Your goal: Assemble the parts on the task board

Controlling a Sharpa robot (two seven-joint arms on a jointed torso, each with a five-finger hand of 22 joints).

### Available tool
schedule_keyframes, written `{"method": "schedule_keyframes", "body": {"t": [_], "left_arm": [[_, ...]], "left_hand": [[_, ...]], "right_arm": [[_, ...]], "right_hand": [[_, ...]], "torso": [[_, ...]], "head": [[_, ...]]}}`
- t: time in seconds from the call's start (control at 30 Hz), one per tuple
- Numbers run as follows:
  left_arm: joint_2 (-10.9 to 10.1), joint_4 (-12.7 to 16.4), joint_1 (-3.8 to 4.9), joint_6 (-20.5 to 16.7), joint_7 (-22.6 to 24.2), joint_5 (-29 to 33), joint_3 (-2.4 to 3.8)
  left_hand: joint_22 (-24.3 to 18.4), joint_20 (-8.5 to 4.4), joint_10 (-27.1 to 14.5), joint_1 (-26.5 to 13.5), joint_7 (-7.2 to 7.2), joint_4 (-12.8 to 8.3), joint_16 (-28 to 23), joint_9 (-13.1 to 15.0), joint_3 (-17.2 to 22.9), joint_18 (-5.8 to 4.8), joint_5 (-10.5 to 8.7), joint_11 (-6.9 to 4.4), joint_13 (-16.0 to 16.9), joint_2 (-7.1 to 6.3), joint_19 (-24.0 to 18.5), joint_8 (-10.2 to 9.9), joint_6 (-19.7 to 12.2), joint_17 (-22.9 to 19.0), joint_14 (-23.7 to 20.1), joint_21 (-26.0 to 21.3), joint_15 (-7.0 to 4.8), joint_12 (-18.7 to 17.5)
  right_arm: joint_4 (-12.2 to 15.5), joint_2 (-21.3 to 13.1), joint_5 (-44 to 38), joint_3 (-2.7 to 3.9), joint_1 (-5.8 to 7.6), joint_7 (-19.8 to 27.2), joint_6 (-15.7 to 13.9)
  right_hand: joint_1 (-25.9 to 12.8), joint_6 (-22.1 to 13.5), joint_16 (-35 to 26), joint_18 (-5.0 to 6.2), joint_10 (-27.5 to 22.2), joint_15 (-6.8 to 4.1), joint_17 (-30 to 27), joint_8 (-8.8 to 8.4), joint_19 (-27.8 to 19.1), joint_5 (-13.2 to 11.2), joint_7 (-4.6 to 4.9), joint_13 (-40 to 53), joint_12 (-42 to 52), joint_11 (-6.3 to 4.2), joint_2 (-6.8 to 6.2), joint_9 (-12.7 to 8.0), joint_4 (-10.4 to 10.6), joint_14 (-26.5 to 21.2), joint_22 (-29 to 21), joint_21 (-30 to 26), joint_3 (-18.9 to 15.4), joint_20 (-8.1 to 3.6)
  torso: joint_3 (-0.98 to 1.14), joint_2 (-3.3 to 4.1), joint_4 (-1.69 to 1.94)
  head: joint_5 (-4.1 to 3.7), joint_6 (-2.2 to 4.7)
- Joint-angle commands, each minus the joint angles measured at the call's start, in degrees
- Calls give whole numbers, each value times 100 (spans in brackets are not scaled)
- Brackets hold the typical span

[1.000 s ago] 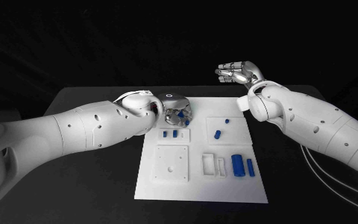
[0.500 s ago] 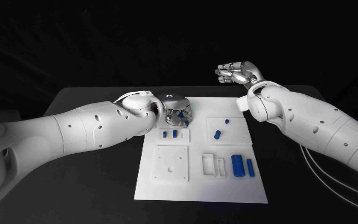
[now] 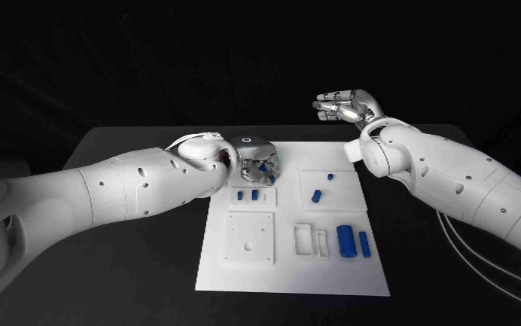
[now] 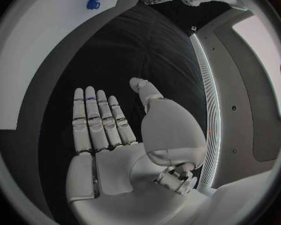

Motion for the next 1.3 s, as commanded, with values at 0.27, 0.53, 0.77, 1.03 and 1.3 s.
{"method": "schedule_keyframes", "body": {"t": [0.27, 0.53, 0.77, 1.03, 1.3], "left_arm": [[-121, 69, -40, -124, -83, 179, -5], [-335, 294, -40, -191, -134, 446, 217], [-636, 615, -33, -86, -266, 934, 448], [-995, 955, -8, 90, -386, 1254, 528], [-1247, 1131, 0, 122, -456, 1309, 530]], "left_hand": [[113, -36, 23, -34, 16, -162, 10, 9, 75, -46, 14, 13, -7, 64, -24, 2, 55, -10, 36, 104, -25, -2], [112, -44, 29, -46, 14, -176, 11, 8, 78, -51, 9, 11, -7, 57, -25, -1, 59, -10, 38, 120, -29, -3], [110, -56, 32, -69, 10, -174, 4, 9, 76, -62, -6, 8, -7, 58, -28, 1, 65, -13, 33, 133, -37, -3], [101, -76, 40, -120, -6, -134, -4, 9, 40, -95, -27, 1, -8, 54, -38, 1, 81, -13, 25, 139, -49, -3], [101, -88, 41, -82, -4, -118, -14, 7, 20, -113, -26, 1, -8, 36, -49, -1, 82, -15, 13, 133, -56, -4]], "right_arm": [[2, 2, -10, 2, -1, 70, 81], [-1, -10, -10, 2, -1, 71, 80], [-14, -16, -10, 2, -1, 69, 83], [-36, -21, -9, 2, -2, 67, 77], [-40, -30, -8, 2, -2, 64, 73]], "right_hand": [[-48, -49, -30, 114, -21, -4, -9, -38, -28, 13, -6, -9, -21, -4, -8, -9, -32, -30, -6, 15, 12, 12], [-48, -49, -30, 114, -21, -4, -9, -38, -28, 13, -6, -9, -21, -4, -8, -9, -32, -30, -6, 15, 12, 12], [-48, -49, -30, 114, -21, -4, -9, -38, -28, 13, -6, -9, -21, -4, -8, -9, -32, -30, -6, 15, 12, 12], [-62, -41, -31, 113, -13, -6, -9, -38, -29, 9, -8, -9, -21, -4, 1, -9, -29, -32, -6, 16, 20, 13], [-56, -42, -31, 114, -24, -6, -9, -37, -30, 3, -8, -9, -22, -3, 6, -9, -27, -32, -6, 15, 20, 12]], "torso": [[-2, -2, 5], [-4, -5, 10], [-5, -8, 17], [-8, -5, 14], [-7, -1, 5]], "head": [[-3, 25], [6, 45], [46, 54], [61, 53], [111, 70]]}}
